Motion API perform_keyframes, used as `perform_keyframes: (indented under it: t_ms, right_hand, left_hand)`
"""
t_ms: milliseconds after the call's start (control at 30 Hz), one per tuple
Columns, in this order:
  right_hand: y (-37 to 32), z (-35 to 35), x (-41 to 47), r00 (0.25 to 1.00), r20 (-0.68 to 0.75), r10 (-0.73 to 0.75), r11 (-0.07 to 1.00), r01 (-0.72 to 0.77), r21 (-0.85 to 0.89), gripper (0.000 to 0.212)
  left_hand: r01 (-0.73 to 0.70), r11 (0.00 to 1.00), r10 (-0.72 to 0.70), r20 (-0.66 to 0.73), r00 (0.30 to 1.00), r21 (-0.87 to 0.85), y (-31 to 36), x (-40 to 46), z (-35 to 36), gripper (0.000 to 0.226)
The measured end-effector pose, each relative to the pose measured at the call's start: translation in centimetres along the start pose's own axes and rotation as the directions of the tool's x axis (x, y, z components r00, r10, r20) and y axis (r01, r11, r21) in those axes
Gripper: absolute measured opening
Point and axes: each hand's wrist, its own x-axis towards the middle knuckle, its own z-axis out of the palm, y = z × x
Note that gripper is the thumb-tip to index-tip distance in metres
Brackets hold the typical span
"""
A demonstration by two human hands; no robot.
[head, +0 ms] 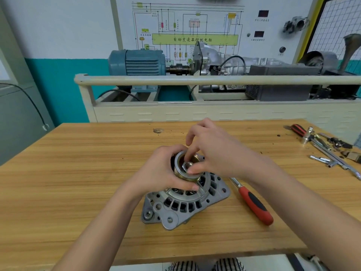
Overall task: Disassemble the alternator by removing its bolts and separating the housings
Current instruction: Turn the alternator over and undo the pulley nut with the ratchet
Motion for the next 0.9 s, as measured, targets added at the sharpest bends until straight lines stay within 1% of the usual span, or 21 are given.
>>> perform_keyframes:
  t_ms: [67, 133, 267, 300, 333, 400, 500, 600, 667, 700, 800, 900]
  right_hand:
    - [-0.4, -0.1, 0.4, 0.999, -0.006, -0.054, 0.991, 0.053, -0.12, 0.029]
    - [-0.5, -0.3, 0.7, 0.991, 0.007, -0.13, 0.974, 0.129, -0.187, 0.026]
    - [-0.4, -0.7, 0.8, 0.959, 0.048, -0.281, 0.942, 0.285, -0.176, 0.009]
    - [-0.3, -0.8, 0.8, 0.951, 0.06, -0.305, 0.934, 0.31, -0.174, 0.007]
    - [-0.2, -0.8, 0.9, 0.948, 0.076, -0.311, 0.933, 0.319, -0.168, 0.01]
    - [0.0, -1.1, 1.1, 0.954, 0.101, -0.281, 0.949, 0.292, -0.122, 0.018]
    - [0.3, -1.4, 1.1, 0.982, 0.078, -0.174, 0.983, 0.177, -0.044, 0.023]
    - [0.2, -0.9, 0.7, 0.993, 0.032, -0.11, 0.989, 0.112, -0.1, 0.025]
    - [-0.3, -0.3, 0.5, 0.994, 0.017, -0.111, 0.978, 0.113, -0.175, 0.024]
    - [-0.5, -0.2, 0.5, 0.993, 0.017, -0.116, 0.977, 0.117, -0.181, 0.023]
    - [-0.6, -0.4, 0.5, 0.991, 0.057, -0.125, 0.987, 0.13, -0.094, 0.017]
    - [-0.3, -1.2, 0.3, 0.995, 0.066, -0.071, 0.997, 0.071, 0.013, 0.022]
  left_hand:
    - [0.01, 1.0, -0.01, -0.003, 1.0, -0.005, -0.1, 0.1, 0.1, 0.052]
    - [0.016, 1.0, -0.016, -0.002, 1.0, -0.007, -0.3, 0.1, 0.0, 0.052]
    - [0.013, 1.0, -0.013, 0.01, 1.0, -0.022, -0.3, 0.2, -0.1, 0.047]
    - [0.009, 1.0, -0.009, 0.014, 1.0, -0.023, -0.3, 0.2, -0.1, 0.046]
    - [0.007, 1.0, -0.006, 0.021, 1.0, -0.022, -0.3, 0.2, -0.1, 0.045]
    - [0.002, 1.0, -0.001, 0.031, 1.0, -0.023, -0.3, 0.3, -0.2, 0.045]
    - [0.003, 1.0, -0.002, 0.043, 0.999, -0.03, -0.4, 0.3, -0.2, 0.046]
    - [0.003, 1.0, -0.001, 0.049, 0.999, -0.03, -0.4, 0.4, -0.2, 0.045]
    - [0.004, 1.0, -0.003, 0.045, 0.999, -0.021, -0.5, 0.4, -0.1, 0.044]
    - [0.006, 1.0, -0.005, 0.04, 0.999, -0.018, -0.5, 0.3, -0.1, 0.043]
    - [0.003, 1.0, -0.003, 0.031, 1.0, -0.021, -0.5, 0.3, -0.1, 0.042]
    - [0.001, 1.0, 0.001, 0.037, 0.999, -0.03, -0.4, 0.3, -0.1, 0.046]
